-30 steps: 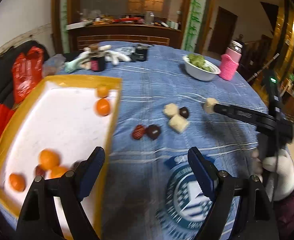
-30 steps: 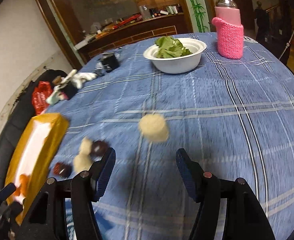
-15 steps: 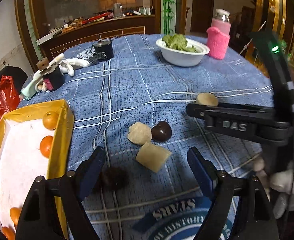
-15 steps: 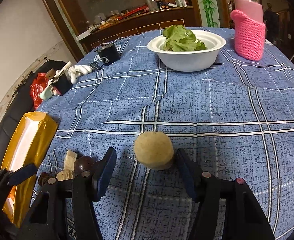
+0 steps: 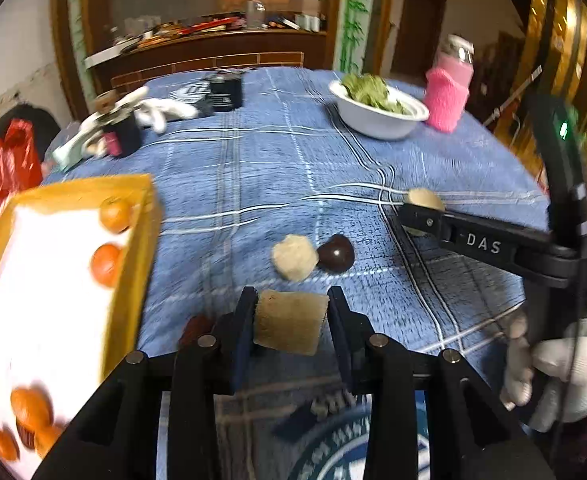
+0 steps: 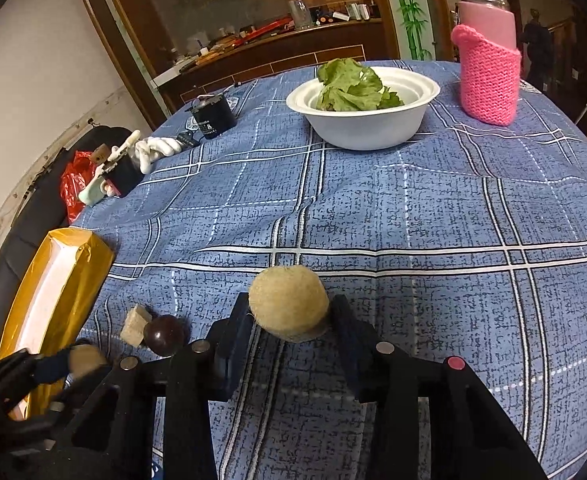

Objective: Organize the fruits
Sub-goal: 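Grasp a yam piece with the left tool while the right tool grasps another yam piece, then carry both yam pieces over the white tray and open both tools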

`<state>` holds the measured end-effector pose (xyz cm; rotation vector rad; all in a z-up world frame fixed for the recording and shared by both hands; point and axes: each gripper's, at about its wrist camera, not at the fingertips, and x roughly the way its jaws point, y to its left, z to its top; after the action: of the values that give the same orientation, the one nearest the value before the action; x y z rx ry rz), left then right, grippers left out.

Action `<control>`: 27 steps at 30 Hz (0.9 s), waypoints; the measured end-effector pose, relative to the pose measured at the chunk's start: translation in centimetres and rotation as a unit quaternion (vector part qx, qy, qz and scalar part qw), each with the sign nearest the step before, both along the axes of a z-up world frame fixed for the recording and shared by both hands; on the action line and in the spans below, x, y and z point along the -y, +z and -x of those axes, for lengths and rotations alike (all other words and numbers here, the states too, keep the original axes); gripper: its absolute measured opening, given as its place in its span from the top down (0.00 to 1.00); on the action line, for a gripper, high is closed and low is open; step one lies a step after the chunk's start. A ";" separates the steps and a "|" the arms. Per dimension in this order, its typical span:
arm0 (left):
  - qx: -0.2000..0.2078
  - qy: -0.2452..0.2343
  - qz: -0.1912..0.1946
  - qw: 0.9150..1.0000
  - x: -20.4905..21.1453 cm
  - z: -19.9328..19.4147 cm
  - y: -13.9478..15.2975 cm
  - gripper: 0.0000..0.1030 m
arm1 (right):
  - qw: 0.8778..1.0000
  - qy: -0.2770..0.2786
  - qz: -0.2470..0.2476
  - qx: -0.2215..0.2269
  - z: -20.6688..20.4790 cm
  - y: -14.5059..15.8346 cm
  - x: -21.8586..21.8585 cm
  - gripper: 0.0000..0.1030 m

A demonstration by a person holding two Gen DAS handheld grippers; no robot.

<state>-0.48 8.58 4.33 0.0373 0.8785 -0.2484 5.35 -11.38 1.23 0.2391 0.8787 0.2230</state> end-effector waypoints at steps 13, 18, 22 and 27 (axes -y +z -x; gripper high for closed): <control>0.030 0.158 0.081 0.984 -16.2 7.0 3.3 0.67 | 0.999 0.028 -0.012 0.036 4.9 2.7 -3.6 0.57; 0.024 0.225 0.106 0.968 -22.1 8.3 2.5 0.66 | 0.993 0.110 -0.005 0.046 7.2 4.7 -10.5 0.57; 0.019 0.248 0.113 0.962 -24.6 8.3 1.7 0.66 | 0.982 0.181 0.005 0.046 8.4 5.8 -16.7 0.57; 0.008 0.263 0.116 0.958 -26.5 7.6 0.4 0.66 | 0.973 0.231 0.009 0.021 8.1 4.7 -22.9 0.57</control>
<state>-8.09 35.08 4.75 -0.4088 0.8082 0.1495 -2.72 11.50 5.97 0.0079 0.8852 0.6496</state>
